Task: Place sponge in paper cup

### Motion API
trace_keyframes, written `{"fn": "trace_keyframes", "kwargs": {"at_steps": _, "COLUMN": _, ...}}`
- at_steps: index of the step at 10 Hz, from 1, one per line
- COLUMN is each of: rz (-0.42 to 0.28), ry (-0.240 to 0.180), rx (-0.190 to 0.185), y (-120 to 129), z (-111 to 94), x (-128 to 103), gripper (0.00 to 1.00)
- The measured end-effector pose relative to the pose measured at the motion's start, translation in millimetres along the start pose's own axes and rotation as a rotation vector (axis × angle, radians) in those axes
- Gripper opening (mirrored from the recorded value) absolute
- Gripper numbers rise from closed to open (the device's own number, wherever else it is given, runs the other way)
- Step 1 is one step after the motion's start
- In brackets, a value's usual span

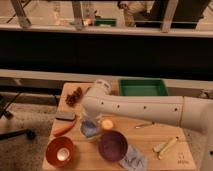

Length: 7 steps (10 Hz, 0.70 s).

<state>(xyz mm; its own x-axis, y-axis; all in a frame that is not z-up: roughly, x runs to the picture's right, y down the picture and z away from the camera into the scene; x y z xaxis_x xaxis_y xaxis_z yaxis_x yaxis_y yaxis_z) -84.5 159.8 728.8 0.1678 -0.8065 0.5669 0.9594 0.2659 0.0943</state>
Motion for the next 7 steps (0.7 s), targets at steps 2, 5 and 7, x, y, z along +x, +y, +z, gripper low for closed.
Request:
{"fn": "trace_keyframes", "kwargs": {"at_steps": 2, "rz": 0.000, "ry": -0.001, "rx": -0.001, "y": 0.3, "z": -0.4, "x": -0.5, "gripper": 0.64}}
{"fn": "trace_keyframes", "kwargs": {"at_steps": 5, "rz": 0.001, "ry": -0.002, "rx": -0.004, "y": 2.5, "z": -1.9, "x": -1.1, "gripper": 0.80}}
{"fn": "trace_keyframes", "kwargs": {"at_steps": 7, "rz": 0.002, "ry": -0.003, "rx": -0.004, "y": 3.0, "z": -3.7, "x": -2.1, "gripper": 0.80}}
